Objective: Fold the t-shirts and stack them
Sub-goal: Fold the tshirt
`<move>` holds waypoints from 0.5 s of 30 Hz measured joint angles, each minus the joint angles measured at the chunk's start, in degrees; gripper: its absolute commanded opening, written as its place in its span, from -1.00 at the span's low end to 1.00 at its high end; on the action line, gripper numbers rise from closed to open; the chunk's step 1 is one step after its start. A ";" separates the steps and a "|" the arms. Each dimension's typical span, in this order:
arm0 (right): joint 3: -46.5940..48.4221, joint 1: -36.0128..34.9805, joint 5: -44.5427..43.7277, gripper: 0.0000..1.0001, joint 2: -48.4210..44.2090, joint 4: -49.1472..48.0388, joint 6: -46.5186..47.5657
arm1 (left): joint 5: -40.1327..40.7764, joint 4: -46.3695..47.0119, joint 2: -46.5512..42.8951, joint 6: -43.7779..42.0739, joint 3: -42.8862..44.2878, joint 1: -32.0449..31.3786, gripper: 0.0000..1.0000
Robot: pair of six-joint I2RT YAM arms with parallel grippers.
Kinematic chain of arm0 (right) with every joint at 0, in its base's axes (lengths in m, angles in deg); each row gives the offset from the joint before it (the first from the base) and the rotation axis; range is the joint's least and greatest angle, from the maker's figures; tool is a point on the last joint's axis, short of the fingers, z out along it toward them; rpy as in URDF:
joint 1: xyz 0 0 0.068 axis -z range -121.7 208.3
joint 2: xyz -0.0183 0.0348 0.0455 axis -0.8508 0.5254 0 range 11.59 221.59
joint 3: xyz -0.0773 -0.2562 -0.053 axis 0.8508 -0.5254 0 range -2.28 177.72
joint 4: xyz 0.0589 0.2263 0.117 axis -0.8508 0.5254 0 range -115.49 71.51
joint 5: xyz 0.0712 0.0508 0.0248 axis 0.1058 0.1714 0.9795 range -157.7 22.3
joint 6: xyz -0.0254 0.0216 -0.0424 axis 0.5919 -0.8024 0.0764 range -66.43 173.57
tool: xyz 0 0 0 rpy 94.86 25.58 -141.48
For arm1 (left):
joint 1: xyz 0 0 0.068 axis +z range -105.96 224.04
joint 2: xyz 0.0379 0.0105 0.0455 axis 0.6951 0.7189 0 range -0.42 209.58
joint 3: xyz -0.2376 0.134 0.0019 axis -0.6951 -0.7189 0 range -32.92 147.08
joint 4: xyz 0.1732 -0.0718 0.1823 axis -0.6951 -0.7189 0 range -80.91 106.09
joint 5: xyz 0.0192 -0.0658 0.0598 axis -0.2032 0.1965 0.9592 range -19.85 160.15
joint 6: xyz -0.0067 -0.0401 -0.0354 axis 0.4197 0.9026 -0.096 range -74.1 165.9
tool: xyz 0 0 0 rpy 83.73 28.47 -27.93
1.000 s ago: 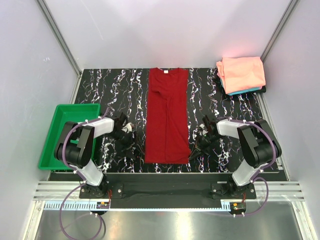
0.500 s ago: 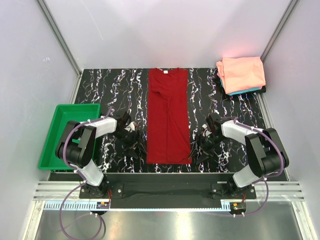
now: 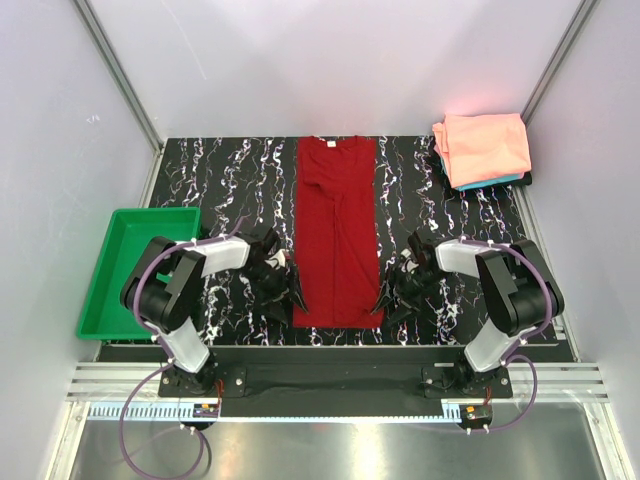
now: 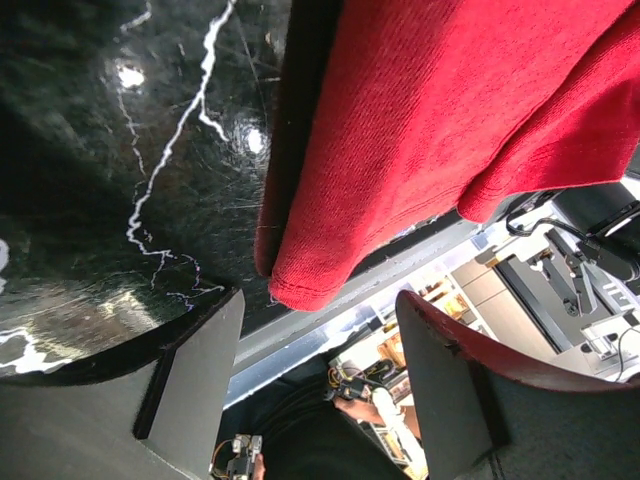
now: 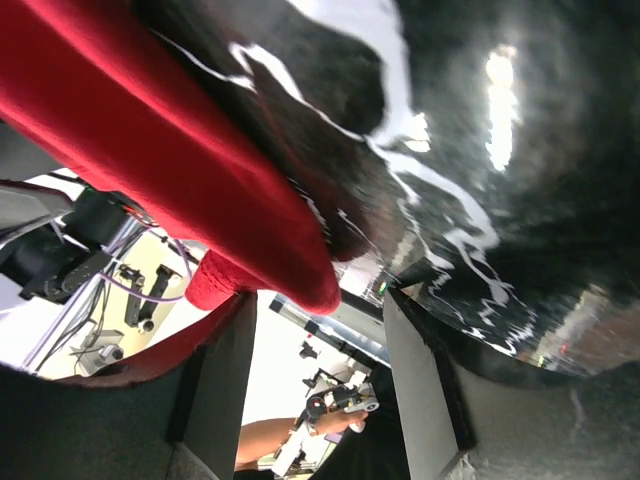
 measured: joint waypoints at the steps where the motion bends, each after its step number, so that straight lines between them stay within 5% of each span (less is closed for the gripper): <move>1: 0.15 0.00 0.26 0.22 0.17 -0.35 -0.15 | -0.09 0.04 0.07 0.13 0.07 -0.09 0.40; 15: 5.01 0.00 0.85 0.06 -0.81 1.46 1.44 | -0.57 0.00 1.01 0.52 0.61 -0.20 0.38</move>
